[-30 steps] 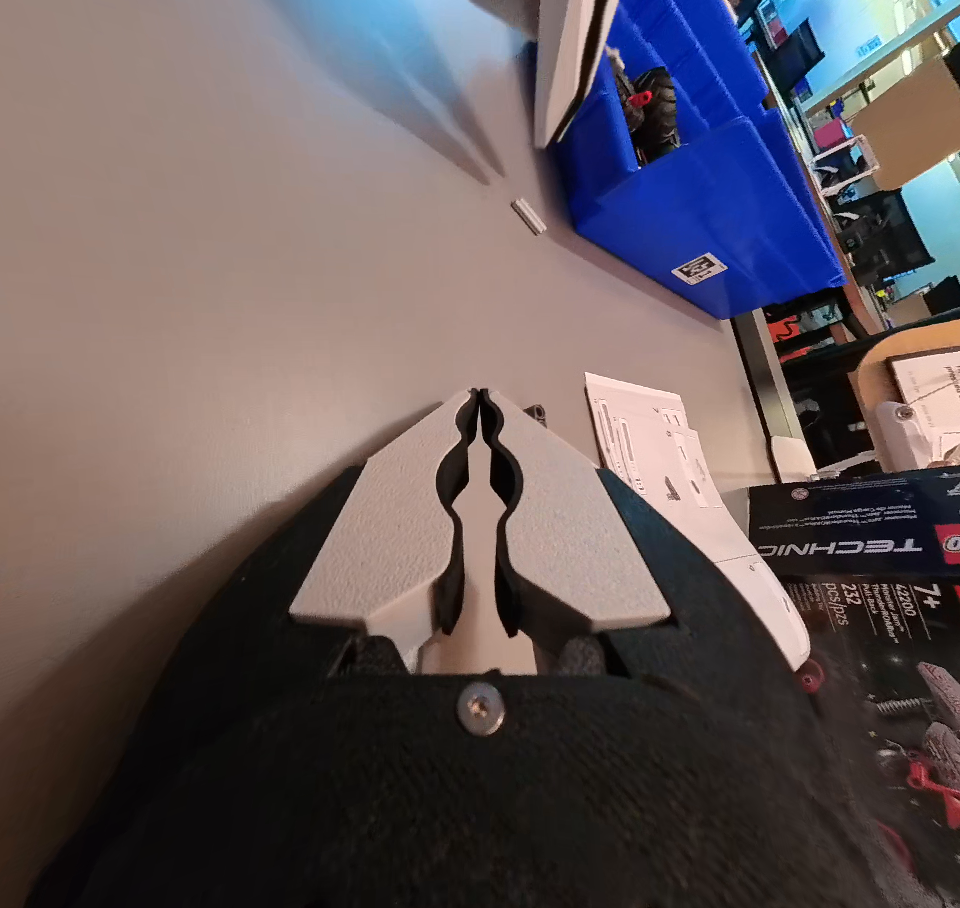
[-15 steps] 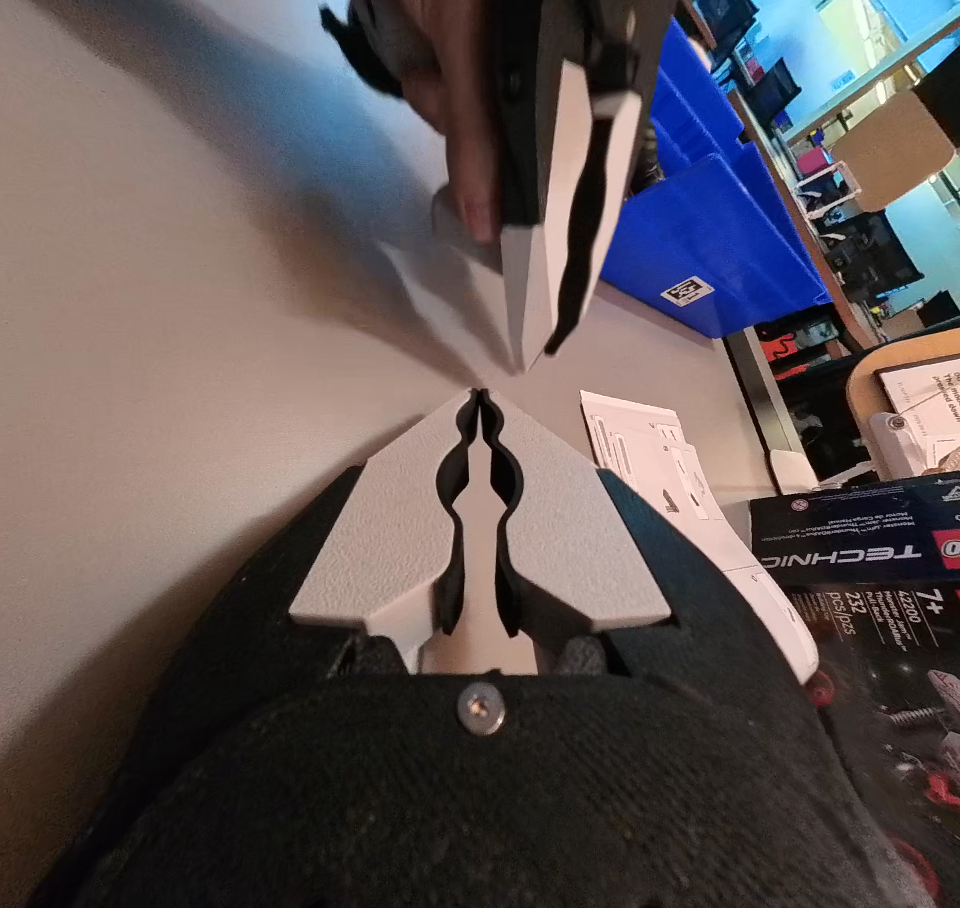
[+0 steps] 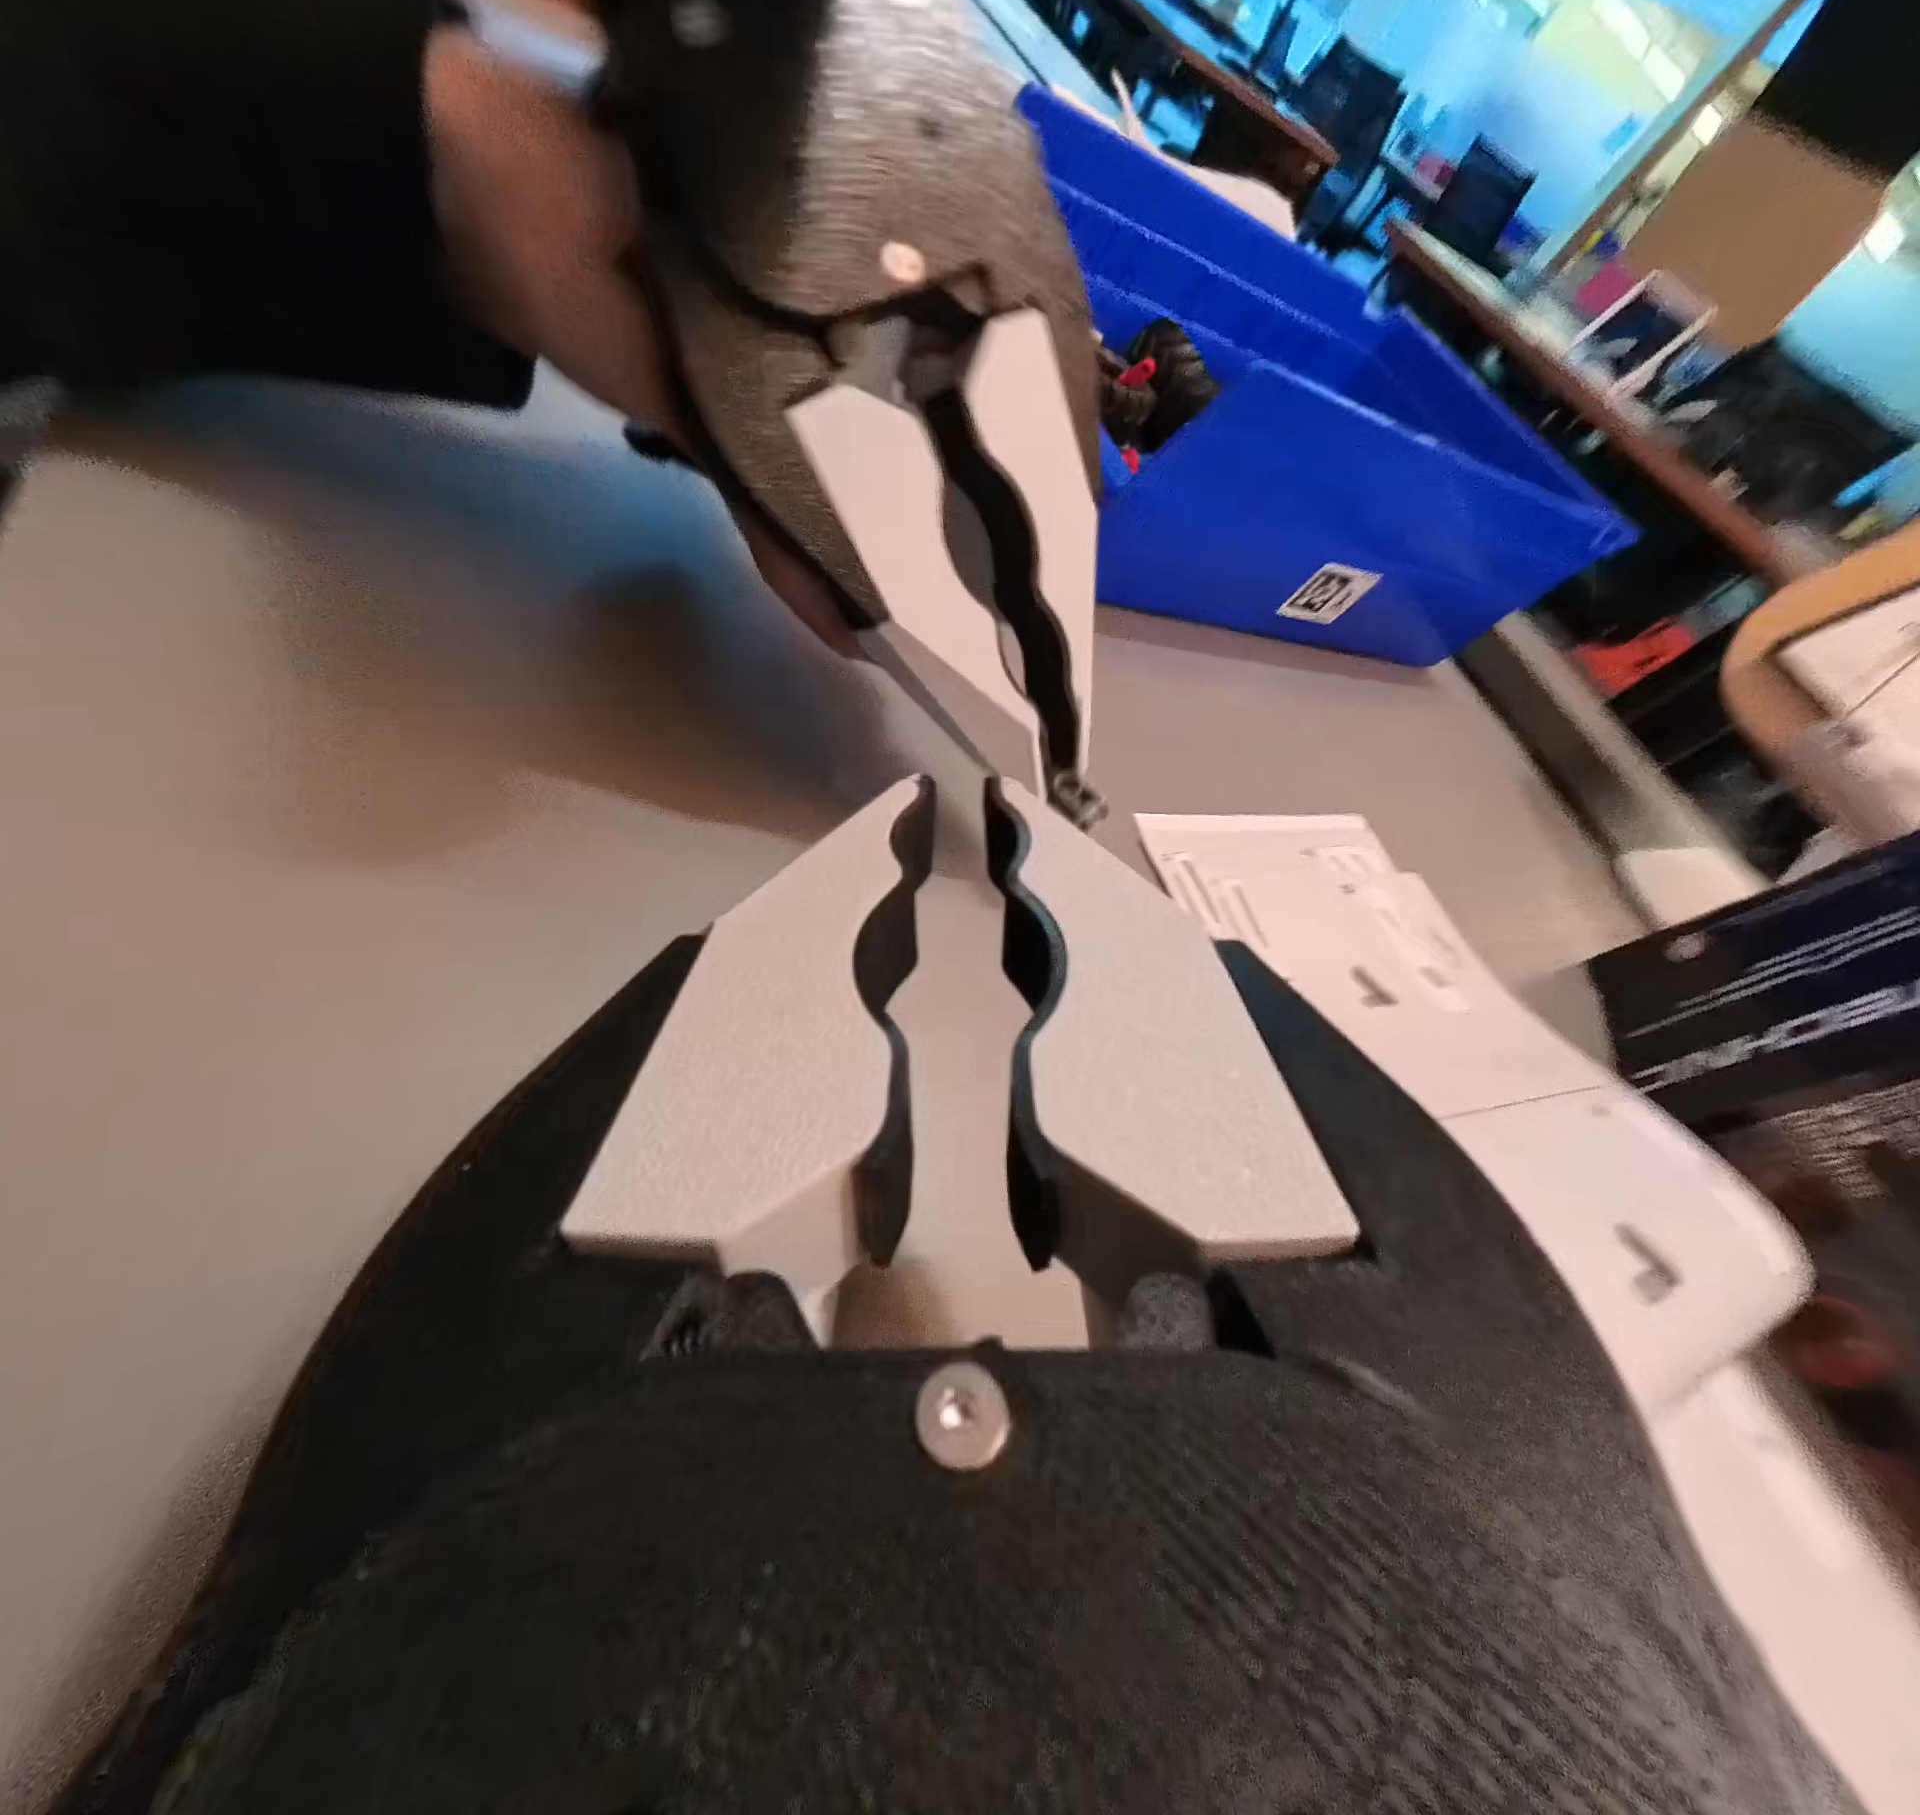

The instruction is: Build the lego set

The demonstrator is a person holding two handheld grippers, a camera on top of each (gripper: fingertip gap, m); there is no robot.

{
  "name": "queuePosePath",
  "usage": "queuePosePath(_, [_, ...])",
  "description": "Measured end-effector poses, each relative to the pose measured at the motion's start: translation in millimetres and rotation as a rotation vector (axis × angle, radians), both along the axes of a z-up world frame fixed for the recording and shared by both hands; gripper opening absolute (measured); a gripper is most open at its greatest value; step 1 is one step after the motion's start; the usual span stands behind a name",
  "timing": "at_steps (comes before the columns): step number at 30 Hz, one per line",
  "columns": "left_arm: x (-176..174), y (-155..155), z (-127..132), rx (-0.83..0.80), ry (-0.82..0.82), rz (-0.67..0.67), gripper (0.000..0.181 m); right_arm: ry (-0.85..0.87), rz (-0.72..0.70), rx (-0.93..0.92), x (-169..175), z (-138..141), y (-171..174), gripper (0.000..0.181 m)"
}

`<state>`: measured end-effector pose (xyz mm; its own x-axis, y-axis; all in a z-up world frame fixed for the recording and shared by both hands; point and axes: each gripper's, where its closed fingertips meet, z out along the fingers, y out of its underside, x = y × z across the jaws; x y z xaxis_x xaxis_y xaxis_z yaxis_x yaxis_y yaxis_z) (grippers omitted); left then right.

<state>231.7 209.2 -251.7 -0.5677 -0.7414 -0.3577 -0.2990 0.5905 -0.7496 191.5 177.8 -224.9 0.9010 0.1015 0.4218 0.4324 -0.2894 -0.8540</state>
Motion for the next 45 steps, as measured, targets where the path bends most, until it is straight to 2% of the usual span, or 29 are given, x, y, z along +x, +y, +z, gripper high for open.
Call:
queuePosePath(4, [-16.6, 8.7, 31.0, 0.056, -0.28, -0.025, 0.005, 0.449, -0.007, -0.022, -5.6, 10.6, 2.2, 0.036])
queuePosePath(6, [-26.0, 5.9, 47.5, 0.103, -0.429, -0.06, 0.005, 0.647, 0.039, 0.036, -10.1, 24.5, 5.6, 0.043])
queuePosePath(8, [-33.0, 1.2, 55.8, 0.126, -0.497, -0.086, 0.005, 0.811, 0.064, 0.11, -5.9, 34.8, 8.2, 0.041])
queuePosePath(10, [-38.5, -6.5, 62.4, 0.139, -0.547, -0.127, 0.004, 0.951, 0.106, 0.138, -4.1, 36.6, 9.0, 0.029])
queuePosePath(13, [-43.0, -17.6, 64.7, 0.153, -0.567, -0.184, 0.005, 1.053, 0.161, 0.146, -6.7, 37.9, 9.9, 0.026])
queuePosePath(20, [-46.5, -25.3, 69.4, 0.193, -0.601, -0.211, 0.005, 1.016, 0.205, 0.147, -12.5, 41.0, 8.2, 0.005])
queuePosePath(26, [-45.6, -25.0, 66.8, 0.338, -0.597, -0.213, 0.005, 0.988, 0.198, 0.174, -11.1, 43.9, 6.6, 0.015])
queuePosePath(29, [-45.0, -28.2, 63.1, 0.392, -0.59, -0.218, 0.005, 0.979, 0.19, 0.176, -9.3, 43.7, 5.8, 0.005])
queuePosePath(32, [-45.0, -30.1, 64.0, 0.398, -0.592, -0.219, 0.005, 0.965, 0.198, 0.175, -9.1, 44.2, 4.1, 0.005])
queuePosePath(35, [-47.5, -33.2, 68.5, 0.227, -0.553, -0.22, 0.013, 0.895, 0.231, 0.187, -13.8, 47.9, 1.4, 0.005])
queuePosePath(36, [-49.2, -34.0, 68.5, 0.132, -0.512, -0.224, 0.02, 0.851, 0.244, 0.195, -16.4, 49.6, 0.4, 0.005])
queuePosePath(39, [-56.4, -34.8, 65.9, -0.171, -0.336, -0.243, 0.025, 0.657, 0.27, 0.22, -24.1, 52.2, -0.8, 0.005])
queuePosePath(42, [-71.6, -42.2, 70.7, -0.382, -0.232, -0.336, 0.016, 0.487, 0.305, 0.219, -36.4, 49.4, -0.3, 0.005])
queuePosePath(45, [-78.4, -43.2, 67.7, -0.463, -0.142, -0.365, 0.008, 0.455, 0.36, 0.26, -49.1, 57.0, -1.2, 0.005])
